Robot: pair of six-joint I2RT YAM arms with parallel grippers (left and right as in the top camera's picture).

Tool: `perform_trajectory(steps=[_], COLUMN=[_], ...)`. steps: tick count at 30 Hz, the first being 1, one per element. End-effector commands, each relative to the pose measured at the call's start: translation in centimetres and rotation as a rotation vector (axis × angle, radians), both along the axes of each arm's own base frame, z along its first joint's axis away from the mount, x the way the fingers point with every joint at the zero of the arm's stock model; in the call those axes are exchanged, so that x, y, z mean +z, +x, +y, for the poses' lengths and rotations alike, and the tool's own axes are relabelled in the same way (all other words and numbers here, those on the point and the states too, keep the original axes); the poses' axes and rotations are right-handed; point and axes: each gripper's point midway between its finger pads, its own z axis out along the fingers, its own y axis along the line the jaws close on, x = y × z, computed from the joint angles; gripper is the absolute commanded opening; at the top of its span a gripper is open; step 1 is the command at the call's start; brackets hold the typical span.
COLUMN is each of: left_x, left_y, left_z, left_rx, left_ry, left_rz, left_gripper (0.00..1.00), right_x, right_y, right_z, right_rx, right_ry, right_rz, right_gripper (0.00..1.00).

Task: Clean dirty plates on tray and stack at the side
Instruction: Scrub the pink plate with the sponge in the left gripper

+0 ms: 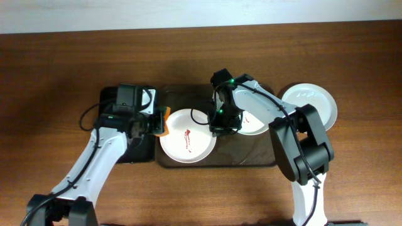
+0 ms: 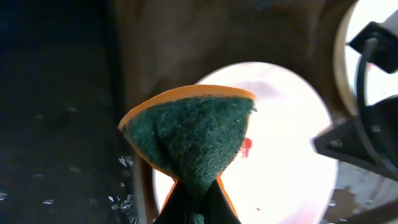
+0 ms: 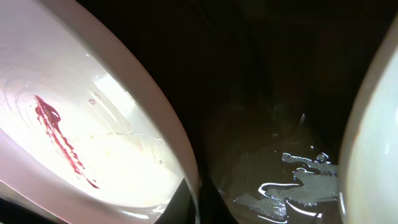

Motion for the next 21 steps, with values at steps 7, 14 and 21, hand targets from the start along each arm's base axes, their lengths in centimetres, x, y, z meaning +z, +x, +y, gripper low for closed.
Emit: perform_trajectory(steps=[7,14,21], left_x=[-5.0,-8.7,-9.3], left_y=[-2.9,-4.0,-0.9], left_z=[-10.0,-8.5,-2.0], left_rx=[-0.004,0.046,0.210], left_ry=[-0.288,-0.190,0.079], left_rz=[0.316,0.399,0.249], left_gripper=[0.00,0.00,0.00], right_x=[-0.6,-0.6,-0.6], right_y=[-0.5,-0.5,-0.6], right_z=[-1.1,-1.1,-1.2], right_rx=[0.002,0.002,0.002], right_ry=[-0.049,-0.049,-0.051], right_rz=[0.012,0.012,0.016], right_gripper=[0.04,0.04,0.04])
